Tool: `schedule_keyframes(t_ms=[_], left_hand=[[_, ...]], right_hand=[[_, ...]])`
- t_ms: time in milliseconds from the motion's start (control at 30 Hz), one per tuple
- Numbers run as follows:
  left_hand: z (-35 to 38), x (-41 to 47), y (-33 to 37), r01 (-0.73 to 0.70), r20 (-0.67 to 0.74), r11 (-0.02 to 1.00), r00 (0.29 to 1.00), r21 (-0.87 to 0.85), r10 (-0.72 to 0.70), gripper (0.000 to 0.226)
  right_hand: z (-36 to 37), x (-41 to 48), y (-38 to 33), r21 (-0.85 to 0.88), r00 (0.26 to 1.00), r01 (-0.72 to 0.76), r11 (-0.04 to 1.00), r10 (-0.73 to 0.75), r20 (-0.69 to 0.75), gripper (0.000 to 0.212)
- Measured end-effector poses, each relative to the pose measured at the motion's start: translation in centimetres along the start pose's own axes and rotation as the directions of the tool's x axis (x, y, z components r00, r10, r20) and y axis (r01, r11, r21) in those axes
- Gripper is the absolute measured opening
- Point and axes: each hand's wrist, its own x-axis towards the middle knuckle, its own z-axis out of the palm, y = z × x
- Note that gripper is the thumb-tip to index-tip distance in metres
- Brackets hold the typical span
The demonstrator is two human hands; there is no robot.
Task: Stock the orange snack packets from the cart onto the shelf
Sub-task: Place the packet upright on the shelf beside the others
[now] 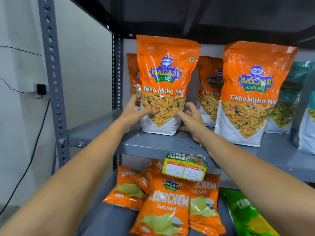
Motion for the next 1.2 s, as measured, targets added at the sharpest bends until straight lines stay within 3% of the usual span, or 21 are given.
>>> schedule_keyframes(t_ms=[167, 367, 467, 533, 567, 633, 700, 733, 800, 867, 900, 967, 1033, 1067, 1200], left_hand=[[-0.9, 0.0, 0.2, 0.038, -0.271, 0.99, 0.96, -0.133, -0.074, 0.042], [-1.8, 0.3, -0.7, 0.058, -0.273, 0.997, 0.959, -0.057, -0.071, 0.059], [-1.5, 0.3, -0.8, -0.006, -0.459, 0.987, 0.885, 0.16, 0.08, 0.057], [-1.2, -1.2, -0.3, 0.035, -0.57, 0.931, 0.799, 0.363, 0.193, 0.04], [-0.8, -2.2, 0.2, 0.04, -0.543, 0.884, 0.802, 0.465, 0.249, 0.028], [1.0, -4.3, 1.2, -0.042, -0.314, 0.739, 0.888, 0.672, 0.336, 0.01], [4.2, -5.5, 2.2, -0.169, -0.124, 0.684, 0.926, 0.71, 0.358, 0.007], [6.3, -5.8, 2.8, -0.213, -0.084, 0.706, 0.929, 0.676, 0.36, 0.007], [11.0, -5.9, 4.2, -0.241, -0.037, 0.798, 0.949, 0.552, 0.312, 0.008], [15.8, -5.7, 5.5, -0.178, 0.045, 0.883, 0.983, 0.435, 0.175, 0.024], [17.9, -5.7, 5.9, -0.123, 0.102, 0.911, 0.991, 0.393, 0.09, 0.04], [21.1, -5.8, 6.5, -0.043, 0.176, 0.951, 0.984, 0.305, -0.011, 0.074], [22.7, -5.9, 6.3, -0.04, 0.174, 0.961, 0.985, 0.273, -0.009, 0.091], [23.1, -5.8, 6.1, -0.058, 0.166, 0.951, 0.986, 0.305, 0.007, 0.092], [22.1, -4.8, 5.0, -0.019, 0.132, 0.934, 0.991, 0.357, -0.03, 0.084]], right_hand=[[3.8, 0.7, -0.2, -0.068, 0.992, 0.052, 0.996, -0.044, 0.121, 0.028], [4.6, 1.6, 0.4, -0.041, 0.991, 0.034, 0.999, -0.028, 0.13, 0.03], [4.1, 0.5, 0.1, -0.272, 0.998, 0.028, 0.962, -0.009, 0.069, 0.032], [1.7, -1.3, -0.4, -0.555, 0.987, 0.118, 0.823, -0.034, 0.16, 0.029], [-0.3, -2.6, -0.6, -0.656, 0.967, 0.204, 0.727, -0.044, 0.251, 0.028], [-5.5, -5.2, -0.8, -0.748, 0.922, 0.342, 0.568, -0.049, 0.385, 0.033], [-10.7, -7.6, -1.0, -0.773, 0.927, 0.349, 0.529, -0.078, 0.366, 0.037], [-13.0, -8.4, -0.9, -0.769, 0.949, 0.311, 0.558, -0.14, 0.281, 0.038], [-16.0, -9.2, -0.6, -0.644, 0.952, 0.138, 0.753, -0.28, -0.124, 0.038], [-18.1, -8.5, -0.1, -0.275, 0.808, 0.043, 0.96, -0.196, -0.555, 0.026], [-18.8, -7.9, 0.0, -0.107, 0.757, 0.011, 0.994, -0.079, -0.649, 0.017], [-19.9, -6.6, 0.4, 0.033, 0.765, -0.06, 0.998, 0.067, -0.64, 0.036], [-20.5, -5.7, 0.7, 0.041, 0.826, -0.135, 0.99, 0.135, -0.547, 0.031], [-20.5, -5.5, 0.9, 0.033, 0.859, -0.159, 0.987, 0.154, -0.488, 0.019], [-19.7, -5.0, 1.3, -0.147, 0.929, -0.138, 0.979, 0.076, -0.362, 0.019]])
